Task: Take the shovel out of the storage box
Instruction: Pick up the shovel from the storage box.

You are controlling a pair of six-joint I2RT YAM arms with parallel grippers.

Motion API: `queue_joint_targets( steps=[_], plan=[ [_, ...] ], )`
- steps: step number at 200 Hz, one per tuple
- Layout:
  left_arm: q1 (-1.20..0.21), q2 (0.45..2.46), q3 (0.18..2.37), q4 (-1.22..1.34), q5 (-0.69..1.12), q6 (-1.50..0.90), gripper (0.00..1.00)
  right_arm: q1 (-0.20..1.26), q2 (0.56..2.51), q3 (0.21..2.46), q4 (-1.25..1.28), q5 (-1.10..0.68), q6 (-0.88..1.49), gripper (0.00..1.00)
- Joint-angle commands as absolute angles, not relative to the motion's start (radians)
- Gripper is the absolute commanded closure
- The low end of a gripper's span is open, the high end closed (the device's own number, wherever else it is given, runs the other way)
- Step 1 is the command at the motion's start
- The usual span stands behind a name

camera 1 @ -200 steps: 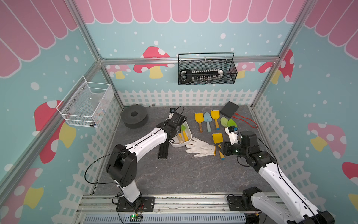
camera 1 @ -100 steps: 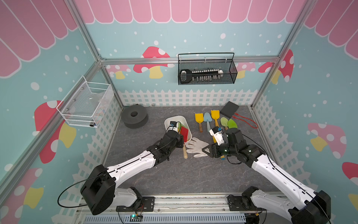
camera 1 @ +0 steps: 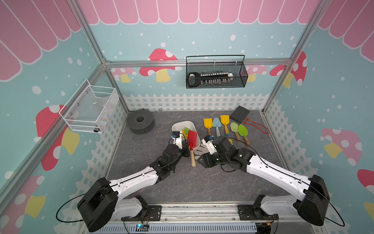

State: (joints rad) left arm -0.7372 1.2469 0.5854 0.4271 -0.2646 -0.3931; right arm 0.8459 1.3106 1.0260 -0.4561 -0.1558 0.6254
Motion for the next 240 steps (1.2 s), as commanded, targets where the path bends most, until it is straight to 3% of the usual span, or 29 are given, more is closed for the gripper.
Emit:
queue_joint_targets(
  steps=[1, 19, 78, 137, 167, 201, 240],
  plan=[
    [-0.744, 1.22, 0.567, 0.507, -0.252, -0.379, 1.0, 0.869, 1.351, 1.079, -0.415, -0.083, 0.661, 0.43],
    [-0.747, 1.218, 0.561, 0.511, -0.242, -0.38, 1.0, 0.88, 1.392, 1.109, -0.392, -0.091, 0.676, 0.5],
    [-0.759, 1.17, 0.536, 0.532, -0.248, -0.375, 1.0, 0.901, 1.493, 1.166, -0.35, -0.057, 0.727, 0.54],
    [-0.764, 1.144, 0.531, 0.522, -0.25, -0.38, 1.0, 0.9, 1.531, 1.169, -0.321, -0.05, 0.743, 0.77],
    [-0.764, 1.18, 0.54, 0.514, -0.236, -0.381, 0.74, 0.9, 1.514, 1.155, -0.339, -0.014, 0.734, 0.9],
    [-0.764, 1.195, 0.545, 0.503, -0.252, -0.381, 0.47, 0.892, 1.483, 1.119, -0.369, 0.017, 0.713, 0.95],
    [-0.764, 1.187, 0.561, 0.458, -0.273, -0.373, 0.38, 0.85, 1.456, 1.062, -0.41, 0.007, 0.685, 0.96]
  ],
)
